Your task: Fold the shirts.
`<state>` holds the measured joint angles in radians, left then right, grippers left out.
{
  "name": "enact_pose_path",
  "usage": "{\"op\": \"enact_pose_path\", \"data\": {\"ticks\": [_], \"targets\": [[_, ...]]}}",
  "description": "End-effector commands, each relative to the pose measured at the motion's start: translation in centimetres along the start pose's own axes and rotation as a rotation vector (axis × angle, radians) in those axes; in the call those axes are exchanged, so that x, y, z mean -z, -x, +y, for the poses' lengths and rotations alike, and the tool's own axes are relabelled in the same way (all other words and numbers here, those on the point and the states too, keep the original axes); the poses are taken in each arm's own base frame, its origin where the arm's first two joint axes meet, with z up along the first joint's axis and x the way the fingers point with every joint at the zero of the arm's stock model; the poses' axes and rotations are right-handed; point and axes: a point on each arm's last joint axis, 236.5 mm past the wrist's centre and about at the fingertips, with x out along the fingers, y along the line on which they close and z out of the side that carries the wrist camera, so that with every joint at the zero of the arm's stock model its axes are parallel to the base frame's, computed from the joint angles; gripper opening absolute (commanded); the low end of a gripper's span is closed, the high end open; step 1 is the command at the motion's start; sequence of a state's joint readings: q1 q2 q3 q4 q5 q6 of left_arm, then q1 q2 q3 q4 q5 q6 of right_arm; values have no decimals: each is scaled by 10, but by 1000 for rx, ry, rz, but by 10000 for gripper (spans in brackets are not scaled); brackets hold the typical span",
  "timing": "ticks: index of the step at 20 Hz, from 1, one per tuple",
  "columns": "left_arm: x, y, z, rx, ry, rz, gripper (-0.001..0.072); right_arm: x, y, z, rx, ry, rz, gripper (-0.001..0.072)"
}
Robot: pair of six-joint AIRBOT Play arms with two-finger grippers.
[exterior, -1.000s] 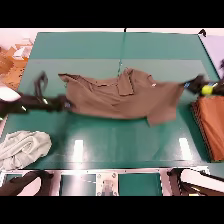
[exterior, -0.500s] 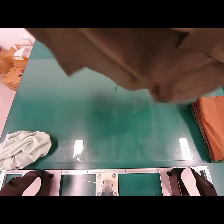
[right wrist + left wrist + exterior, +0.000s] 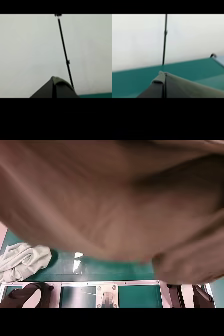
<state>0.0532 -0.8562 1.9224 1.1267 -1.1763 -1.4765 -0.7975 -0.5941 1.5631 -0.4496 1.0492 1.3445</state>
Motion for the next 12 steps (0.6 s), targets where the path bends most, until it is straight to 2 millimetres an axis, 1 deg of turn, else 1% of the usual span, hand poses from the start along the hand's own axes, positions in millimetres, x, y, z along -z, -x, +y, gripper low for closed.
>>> {"op": "enact_pose_path", "data": {"ticks": [1,2,4,5,7,8,9,10,11,12], "targets": [[93,-52,41,-61,60,237,22,90,-22,-74,64,-153,196,15],[128,-71,55,-75,98,291,22,128,-31,-98,73,-210,259,15],[201,-110,76,-82,172,389,22,218,-49,-146,112,-330,384,16],[246,-130,86,-81,213,454,22,266,-57,-169,148,-381,447,16],[332,-162,104,-87,295,583,22,353,-69,-211,242,-463,566,16],[370,-178,116,-104,327,643,22,388,-76,-231,289,-510,623,16],[399,-193,128,-125,354,685,22,420,-84,-252,332,-557,669,16],[424,-209,137,-137,387,708,21,443,-94,-269,345,-596,704,16],[440,-225,143,-135,414,719,21,462,-109,-283,343,-638,729,16],[453,-244,147,-122,446,726,22,475,-125,-293,326,-673,748,15]]}}
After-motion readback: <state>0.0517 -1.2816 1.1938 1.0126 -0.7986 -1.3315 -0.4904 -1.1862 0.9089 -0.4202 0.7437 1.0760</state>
